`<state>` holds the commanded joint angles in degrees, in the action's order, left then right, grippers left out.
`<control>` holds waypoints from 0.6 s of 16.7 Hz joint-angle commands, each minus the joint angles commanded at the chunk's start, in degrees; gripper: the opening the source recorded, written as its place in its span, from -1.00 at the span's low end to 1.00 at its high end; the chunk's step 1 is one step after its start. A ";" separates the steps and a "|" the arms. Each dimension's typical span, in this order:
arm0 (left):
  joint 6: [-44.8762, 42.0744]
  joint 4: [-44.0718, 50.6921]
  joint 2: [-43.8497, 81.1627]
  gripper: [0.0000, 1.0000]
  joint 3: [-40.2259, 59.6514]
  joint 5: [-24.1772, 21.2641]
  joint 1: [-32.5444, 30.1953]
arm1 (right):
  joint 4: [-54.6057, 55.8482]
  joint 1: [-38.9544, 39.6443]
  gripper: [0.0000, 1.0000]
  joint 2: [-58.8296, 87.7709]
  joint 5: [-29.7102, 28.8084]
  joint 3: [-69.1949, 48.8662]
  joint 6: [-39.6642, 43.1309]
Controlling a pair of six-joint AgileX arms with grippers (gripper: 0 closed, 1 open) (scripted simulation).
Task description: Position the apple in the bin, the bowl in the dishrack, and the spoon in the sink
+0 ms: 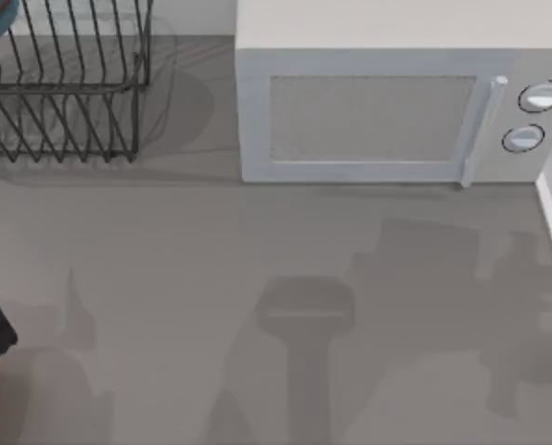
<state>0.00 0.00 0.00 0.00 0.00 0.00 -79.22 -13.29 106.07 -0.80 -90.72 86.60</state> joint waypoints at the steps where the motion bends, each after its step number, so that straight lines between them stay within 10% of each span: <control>1: 0.00 0.00 0.00 1.00 0.00 0.00 0.00 | -1.68 0.42 -1.00 4.46 -0.04 -6.65 -0.39; 10: 0.00 0.00 0.00 1.00 0.00 0.00 0.00 | -14.02 4.05 -1.00 39.87 -0.41 -58.31 -5.93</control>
<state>0.00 0.00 0.00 0.00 0.00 0.00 -93.25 -9.24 145.94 -1.21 -149.03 80.67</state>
